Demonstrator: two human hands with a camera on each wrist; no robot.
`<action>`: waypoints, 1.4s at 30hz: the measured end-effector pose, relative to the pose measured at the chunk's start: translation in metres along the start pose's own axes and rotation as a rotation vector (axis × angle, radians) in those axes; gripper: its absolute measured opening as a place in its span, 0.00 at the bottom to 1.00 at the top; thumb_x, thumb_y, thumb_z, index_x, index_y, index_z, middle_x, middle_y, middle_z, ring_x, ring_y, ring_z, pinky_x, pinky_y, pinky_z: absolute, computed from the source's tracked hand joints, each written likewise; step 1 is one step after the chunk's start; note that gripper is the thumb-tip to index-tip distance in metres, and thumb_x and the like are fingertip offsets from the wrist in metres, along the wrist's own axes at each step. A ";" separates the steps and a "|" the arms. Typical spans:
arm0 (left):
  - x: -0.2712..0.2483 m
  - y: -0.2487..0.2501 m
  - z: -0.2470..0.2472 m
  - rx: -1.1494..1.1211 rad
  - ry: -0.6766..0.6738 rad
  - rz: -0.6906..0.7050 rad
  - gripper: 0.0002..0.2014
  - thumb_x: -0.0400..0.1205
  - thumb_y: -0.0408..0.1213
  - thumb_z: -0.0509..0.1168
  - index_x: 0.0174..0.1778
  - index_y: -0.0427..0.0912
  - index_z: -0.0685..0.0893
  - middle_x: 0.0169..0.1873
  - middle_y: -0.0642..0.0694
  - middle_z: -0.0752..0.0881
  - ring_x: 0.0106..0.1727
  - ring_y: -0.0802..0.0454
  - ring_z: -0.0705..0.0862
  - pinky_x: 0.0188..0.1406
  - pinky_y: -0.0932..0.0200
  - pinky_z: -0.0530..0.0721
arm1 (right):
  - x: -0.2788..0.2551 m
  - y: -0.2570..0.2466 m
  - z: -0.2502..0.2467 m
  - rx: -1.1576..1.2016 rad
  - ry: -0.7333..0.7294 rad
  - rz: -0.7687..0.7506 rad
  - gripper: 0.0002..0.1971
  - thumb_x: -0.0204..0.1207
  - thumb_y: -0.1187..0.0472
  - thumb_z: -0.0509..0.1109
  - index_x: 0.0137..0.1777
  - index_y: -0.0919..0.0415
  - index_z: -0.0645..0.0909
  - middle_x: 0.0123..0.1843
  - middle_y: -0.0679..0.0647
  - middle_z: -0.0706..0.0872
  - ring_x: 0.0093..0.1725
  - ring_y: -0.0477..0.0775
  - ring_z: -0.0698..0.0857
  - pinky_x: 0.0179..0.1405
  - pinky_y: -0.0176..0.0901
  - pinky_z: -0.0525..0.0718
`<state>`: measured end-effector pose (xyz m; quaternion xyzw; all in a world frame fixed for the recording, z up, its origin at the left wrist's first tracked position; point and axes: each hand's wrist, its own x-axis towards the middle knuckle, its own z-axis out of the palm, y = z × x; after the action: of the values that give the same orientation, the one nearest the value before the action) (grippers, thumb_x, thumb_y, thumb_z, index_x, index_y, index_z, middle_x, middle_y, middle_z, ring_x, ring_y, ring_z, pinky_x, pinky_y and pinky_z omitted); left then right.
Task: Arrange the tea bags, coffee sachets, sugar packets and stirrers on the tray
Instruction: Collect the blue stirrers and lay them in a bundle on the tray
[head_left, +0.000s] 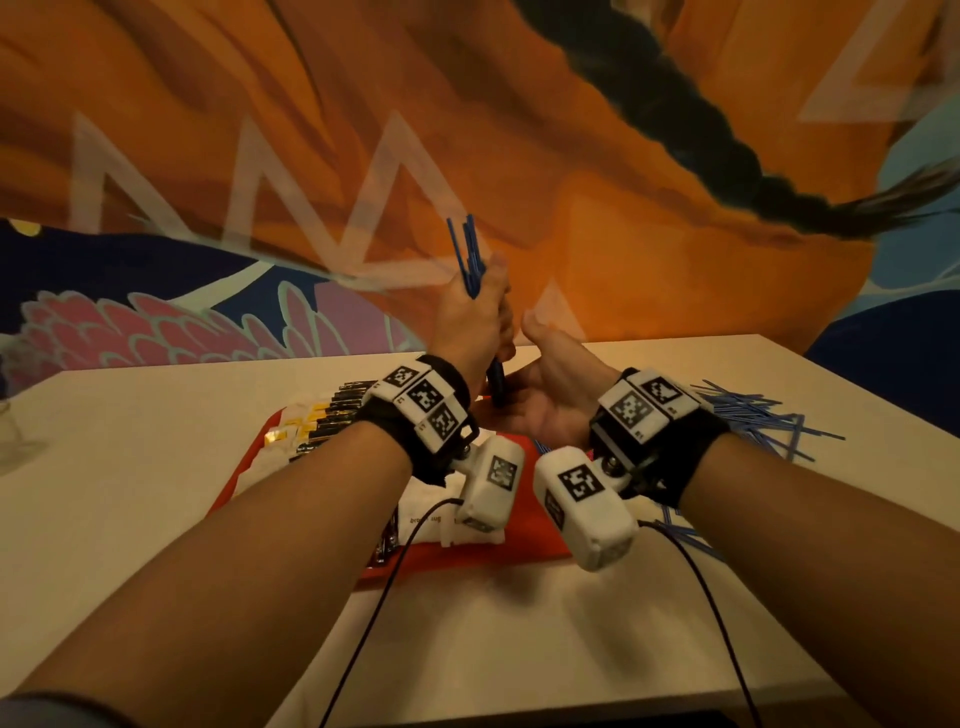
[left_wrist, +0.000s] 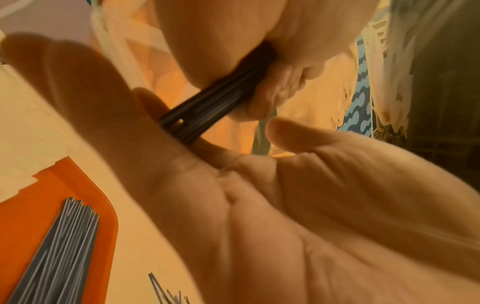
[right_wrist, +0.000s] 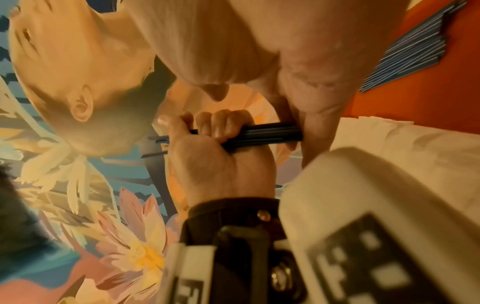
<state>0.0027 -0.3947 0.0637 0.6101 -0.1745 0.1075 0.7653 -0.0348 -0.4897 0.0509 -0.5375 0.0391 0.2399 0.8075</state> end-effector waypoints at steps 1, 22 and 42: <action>-0.002 0.000 0.000 0.009 -0.006 -0.003 0.19 0.91 0.46 0.58 0.35 0.43 0.68 0.18 0.52 0.64 0.17 0.54 0.62 0.17 0.64 0.62 | 0.000 0.002 0.001 -0.002 -0.007 -0.005 0.48 0.79 0.27 0.52 0.62 0.81 0.71 0.70 0.76 0.78 0.68 0.73 0.82 0.60 0.59 0.86; -0.009 0.023 -0.023 0.888 -0.257 0.089 0.21 0.85 0.40 0.68 0.28 0.44 0.70 0.22 0.46 0.69 0.22 0.51 0.64 0.27 0.55 0.63 | -0.048 -0.059 0.043 -1.096 0.638 -0.892 0.33 0.88 0.39 0.44 0.56 0.64 0.84 0.55 0.60 0.87 0.56 0.61 0.83 0.50 0.47 0.72; -0.010 0.067 -0.020 1.508 -0.457 0.301 0.23 0.79 0.31 0.71 0.58 0.43 0.61 0.36 0.45 0.79 0.33 0.48 0.81 0.27 0.54 0.78 | -0.047 -0.036 0.046 -2.005 0.580 -0.517 0.03 0.82 0.61 0.65 0.46 0.54 0.77 0.37 0.50 0.80 0.34 0.52 0.79 0.34 0.44 0.82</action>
<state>-0.0292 -0.3591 0.1156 0.9399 -0.2874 0.1710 0.0695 -0.0693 -0.4763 0.1156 -0.9831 -0.1003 -0.1522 -0.0153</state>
